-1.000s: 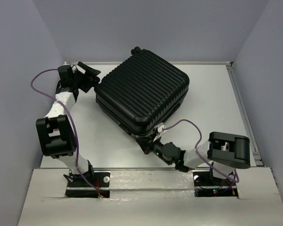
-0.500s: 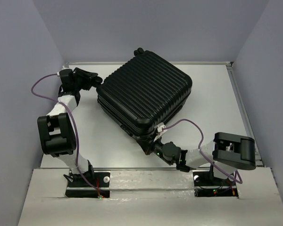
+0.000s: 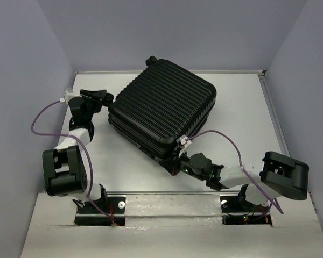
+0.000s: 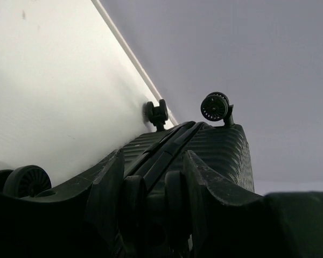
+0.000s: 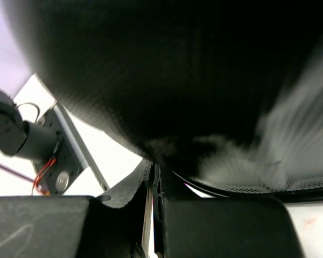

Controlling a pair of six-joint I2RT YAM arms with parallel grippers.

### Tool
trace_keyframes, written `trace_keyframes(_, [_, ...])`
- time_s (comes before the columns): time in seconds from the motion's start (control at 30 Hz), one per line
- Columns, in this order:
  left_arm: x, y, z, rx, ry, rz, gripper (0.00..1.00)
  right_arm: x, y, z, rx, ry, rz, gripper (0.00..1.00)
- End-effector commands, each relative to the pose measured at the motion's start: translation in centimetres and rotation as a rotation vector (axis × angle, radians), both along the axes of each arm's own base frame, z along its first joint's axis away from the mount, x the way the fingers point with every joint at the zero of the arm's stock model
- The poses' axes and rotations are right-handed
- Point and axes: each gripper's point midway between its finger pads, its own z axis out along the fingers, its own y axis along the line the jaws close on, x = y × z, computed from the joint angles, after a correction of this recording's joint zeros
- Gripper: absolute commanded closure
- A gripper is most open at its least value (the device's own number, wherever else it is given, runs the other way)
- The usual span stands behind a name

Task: Pack the luggage

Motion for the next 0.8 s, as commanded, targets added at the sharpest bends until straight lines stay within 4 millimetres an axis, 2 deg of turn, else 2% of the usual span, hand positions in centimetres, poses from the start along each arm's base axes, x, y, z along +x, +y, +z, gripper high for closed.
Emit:
trace_keyframes(0.0, [-5.9, -5.3, 4.6, 0.021, -0.184, -0.191, 0.94, 4.7, -1.9, 2.7, 0.023, -0.008, -0.066, 0.93])
trace_keyframes(0.03, [-7.0, -5.3, 2.8, 0.027, -0.153, -0.182, 0.94, 5.1, -2.2, 3.1, 0.02, -0.01, -0.055, 0.93])
trace_keyframes(0.07, [-7.9, -5.4, 2.6, 0.031, -0.155, -0.181, 0.94, 5.6, -2.7, 2.9, -0.002, 0.0, -0.063, 0.93])
trace_keyframes(0.1, [-9.5, -5.6, 2.3, 0.042, -0.164, -0.179, 0.94, 6.3, -2.9, 4.4, 0.014, -0.023, -0.063, 0.93])
trace_keyframes(0.13, [-10.4, -5.7, 1.4, 0.063, -0.14, -0.181, 0.94, 7.8, -4.0, 4.8, 0.01, -0.03, -0.096, 0.93])
trace_keyframes(0.17, [-11.2, -5.8, 0.9, 0.073, -0.132, -0.181, 0.94, 8.4, -4.4, 4.7, -0.007, -0.023, -0.106, 0.93])
trace_keyframes(0.2, [-12.6, -6.4, 2.0, 0.09, -0.178, -0.192, 0.94, 8.7, -4.5, 5.1, -0.006, -0.026, -0.097, 0.93])
trace_keyframes(0.27, [-14.6, -6.6, -0.5, 0.101, -0.118, -0.192, 0.94, 9.7, -5.1, 5.9, -0.004, -0.04, -0.105, 0.93])
trace_keyframes(0.3, [-15.8, -7.0, 0.6, 0.122, -0.167, -0.201, 0.94, 10.3, -5.8, 5.8, -0.01, -0.033, -0.124, 0.93])
trace_keyframes(0.33, [-16.5, -6.9, -0.4, 0.126, -0.147, -0.192, 0.94, 10.5, -6.0, 5.8, -0.015, -0.039, -0.135, 0.93])
trace_keyframes(0.37, [-17.5, -7.8, -0.4, 0.125, -0.156, -0.222, 0.94, 10.6, -6.3, 5.7, -0.025, -0.041, -0.146, 0.93])
trace_keyframes(0.4, [-18.2, -8.0, -1.3, 0.122, -0.123, -0.226, 0.94, 10.6, -6.4, 5.5, -0.034, -0.037, -0.151, 0.93])
trace_keyframes(0.47, [-19.9, -8.9, -1.2, 0.107, -0.146, -0.248, 0.94, 10.4, -6.1, 4.8, -0.03, -0.013, -0.141, 0.93])
trace_keyframes(0.5, [-20.3, -9.3, -0.9, 0.093, -0.159, -0.26, 0.94, 10.3, -5.6, 4.0, -0.014, -0.008, -0.128, 0.93])
trace_keyframes(0.53, [-20.8, -9.6, -0.4, 0.076, -0.179, -0.267, 0.94, 8.5, -3.7, 3.6, -0.004, -0.004, -0.067, 0.93])
trace_keyframes(0.57, [-21.0, -9.8, 0.0, 0.072, -0.186, -0.271, 0.94, 7.8, -2.5, 3.3, -0.005, -0.01, -0.057, 0.93])
trace_keyframes(0.6, [-21.4, -10.6, 0.0, 0.063, -0.185, -0.302, 0.94, 7.7, -0.5, 2.5, -0.042, -0.011, -0.051, 0.93])
trace_keyframes(0.63, [-21.5, -10.9, 0.7, 0.057, -0.196, -0.312, 0.94, 5.4, 2.0, 2.1, -0.081, -0.04, -0.005, 0.93])
trace_keyframes(0.7, [-21.9, -12.0, 1.3, 0.049, -0.203, -0.354, 0.94, 3.5, 5.1, 1.9, -0.103, -0.06, 0.06, 0.93])
trace_keyframes(0.73, [-22.1, -12.2, 2.2, 0.054, -0.221, -0.367, 0.94, 1.7, 7.3, 2.0, -0.099, -0.071, 0.123, 0.93])
trace_keyframes(0.77, [-22.3, -12.7, 2.8, 0.055, -0.228, -0.383, 0.94, 1.0, 8.3, 2.3, -0.084, -0.072, 0.157, 0.93])
